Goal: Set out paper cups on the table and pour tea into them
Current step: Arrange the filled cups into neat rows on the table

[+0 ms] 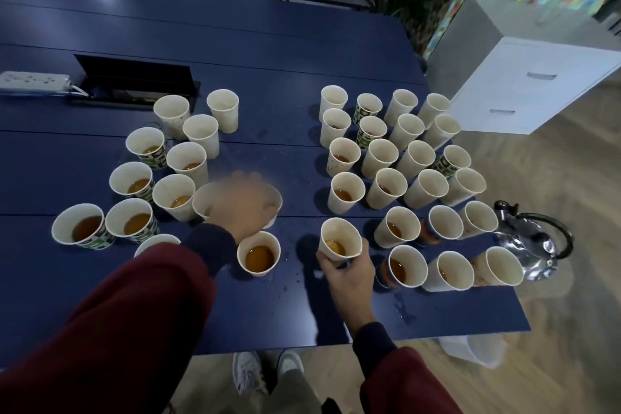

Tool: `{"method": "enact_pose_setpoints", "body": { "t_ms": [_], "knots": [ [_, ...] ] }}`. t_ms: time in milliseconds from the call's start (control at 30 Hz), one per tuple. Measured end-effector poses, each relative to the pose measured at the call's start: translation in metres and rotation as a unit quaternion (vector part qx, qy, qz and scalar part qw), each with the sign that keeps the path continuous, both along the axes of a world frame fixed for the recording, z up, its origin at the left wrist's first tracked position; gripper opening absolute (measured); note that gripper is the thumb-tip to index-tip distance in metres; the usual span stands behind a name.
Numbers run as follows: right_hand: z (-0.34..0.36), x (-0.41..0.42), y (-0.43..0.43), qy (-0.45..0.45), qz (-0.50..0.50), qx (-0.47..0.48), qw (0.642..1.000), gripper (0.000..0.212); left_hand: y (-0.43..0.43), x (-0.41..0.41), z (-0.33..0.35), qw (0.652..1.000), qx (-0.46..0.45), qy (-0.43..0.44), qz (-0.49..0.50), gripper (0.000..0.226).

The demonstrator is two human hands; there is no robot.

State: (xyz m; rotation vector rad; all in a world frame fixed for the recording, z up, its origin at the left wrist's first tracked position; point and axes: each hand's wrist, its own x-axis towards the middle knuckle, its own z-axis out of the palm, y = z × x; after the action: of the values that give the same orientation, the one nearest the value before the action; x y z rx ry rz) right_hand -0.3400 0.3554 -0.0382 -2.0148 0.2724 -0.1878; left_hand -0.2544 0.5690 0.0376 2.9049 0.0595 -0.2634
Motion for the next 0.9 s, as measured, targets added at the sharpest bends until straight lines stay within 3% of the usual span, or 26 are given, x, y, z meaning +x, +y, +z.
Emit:
{"method": "enact_pose_setpoints", "body": {
  "t_ms": [200, 300, 667, 900],
  "knots": [
    [-0.02, 0.022, -0.012, 0.021, -0.035, 0.014, 0.999, 0.046, -0.005, 0.015, -0.011, 0.999, -0.011, 0.038, 0.015, 0.072],
    [-0.027, 0.029, -0.012, 0.024, -0.045, 0.017, 0.999, 0.048, -0.01, 0.015, -0.011, 0.999, 0.047, 0.025, 0.013, 0.078],
    [-0.027, 0.035, -0.017, 0.036, -0.047, 0.026, 0.998, 0.053, -0.023, 0.011, -0.01, 0.999, 0.035, 0.005, 0.019, 0.055],
    [-0.029, 0.025, -0.021, 0.084, -0.028, 0.016, 0.996, 0.074, -0.031, 0.009, 0.001, 0.998, 0.02, -0.05, 0.022, 0.053]
  ]
}}
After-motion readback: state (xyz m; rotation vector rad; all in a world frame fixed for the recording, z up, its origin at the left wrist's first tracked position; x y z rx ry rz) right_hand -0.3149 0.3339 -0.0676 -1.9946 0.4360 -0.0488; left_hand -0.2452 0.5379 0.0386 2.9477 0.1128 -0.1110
